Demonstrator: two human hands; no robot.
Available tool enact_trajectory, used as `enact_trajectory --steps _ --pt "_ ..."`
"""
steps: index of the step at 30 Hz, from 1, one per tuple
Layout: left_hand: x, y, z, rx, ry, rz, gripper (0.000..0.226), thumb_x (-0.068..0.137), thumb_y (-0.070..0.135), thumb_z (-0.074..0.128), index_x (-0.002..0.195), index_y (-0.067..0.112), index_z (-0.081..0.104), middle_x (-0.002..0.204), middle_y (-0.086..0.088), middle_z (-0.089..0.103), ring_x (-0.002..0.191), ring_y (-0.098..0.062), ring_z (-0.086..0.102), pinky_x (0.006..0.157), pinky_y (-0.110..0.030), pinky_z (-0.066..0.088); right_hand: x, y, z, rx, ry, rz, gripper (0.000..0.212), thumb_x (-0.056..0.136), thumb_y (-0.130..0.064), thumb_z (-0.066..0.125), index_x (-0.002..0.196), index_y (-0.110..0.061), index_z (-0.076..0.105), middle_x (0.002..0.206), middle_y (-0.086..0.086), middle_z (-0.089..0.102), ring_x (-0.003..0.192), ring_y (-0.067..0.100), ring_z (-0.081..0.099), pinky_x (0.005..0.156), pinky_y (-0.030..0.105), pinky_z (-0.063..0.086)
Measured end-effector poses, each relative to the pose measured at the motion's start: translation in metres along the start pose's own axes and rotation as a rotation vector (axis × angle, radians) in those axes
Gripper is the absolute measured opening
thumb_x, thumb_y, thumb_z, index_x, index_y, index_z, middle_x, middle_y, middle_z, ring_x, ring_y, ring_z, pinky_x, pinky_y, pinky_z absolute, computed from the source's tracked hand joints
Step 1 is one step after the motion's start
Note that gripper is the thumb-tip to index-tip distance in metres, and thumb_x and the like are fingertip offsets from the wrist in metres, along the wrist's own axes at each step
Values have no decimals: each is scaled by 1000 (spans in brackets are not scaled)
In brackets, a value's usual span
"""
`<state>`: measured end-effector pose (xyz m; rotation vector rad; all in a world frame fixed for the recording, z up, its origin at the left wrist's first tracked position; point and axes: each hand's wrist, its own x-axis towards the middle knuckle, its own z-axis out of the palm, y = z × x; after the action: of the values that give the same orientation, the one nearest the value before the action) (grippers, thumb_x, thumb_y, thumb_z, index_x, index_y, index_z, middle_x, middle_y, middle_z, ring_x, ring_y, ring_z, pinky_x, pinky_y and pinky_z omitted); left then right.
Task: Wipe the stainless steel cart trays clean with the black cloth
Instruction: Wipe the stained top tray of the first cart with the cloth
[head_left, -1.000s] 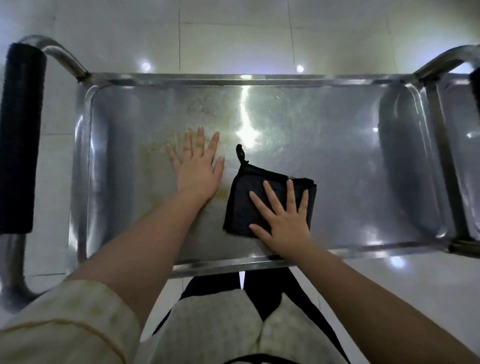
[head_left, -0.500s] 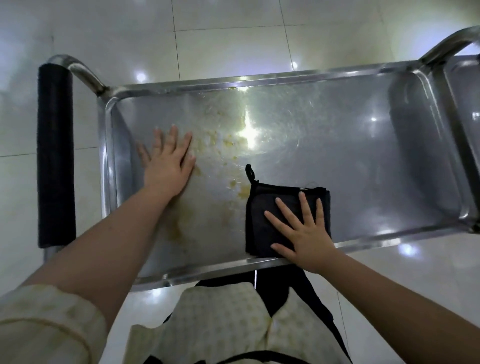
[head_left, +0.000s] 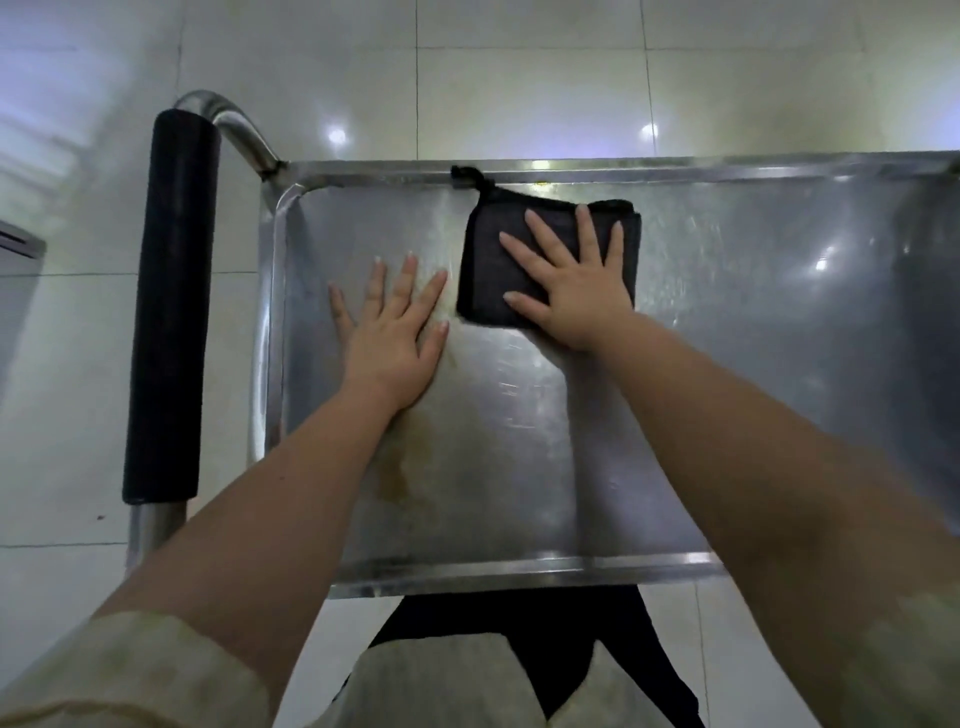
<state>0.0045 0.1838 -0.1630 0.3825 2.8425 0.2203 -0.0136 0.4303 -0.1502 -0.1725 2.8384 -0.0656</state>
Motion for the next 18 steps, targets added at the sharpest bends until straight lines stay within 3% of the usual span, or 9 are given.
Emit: enact_trajectory --steps 7,14,18 --pt "1 -2 1 33 -18 16 56 100 57 11 152 48 -7 164 10 -12 151 -21 -14 113 -66 -12 24 -1 -7 20 -16 64 71 89 -77 16 152 -50 -5 164 -14 -10 147 39 -20 113 66 -10" --pt "0 0 -1 22 -10 14 56 100 56 14 153 47 -2 165 11 -10 151 -21 -12 113 -64 -14 -134 -22 42 108 15 208 73 89 -75 20 154 -46 2 165 -9 -1 148 42 -14 113 68 -6" --pt "-1 0 0 27 -5 11 57 101 56 15 153 47 -3 164 11 -11 151 -21 -13 113 -65 -13 -211 -58 67 41 -3 -138 74 88 -72 37 154 -41 20 164 -5 14 148 47 2 108 75 12"
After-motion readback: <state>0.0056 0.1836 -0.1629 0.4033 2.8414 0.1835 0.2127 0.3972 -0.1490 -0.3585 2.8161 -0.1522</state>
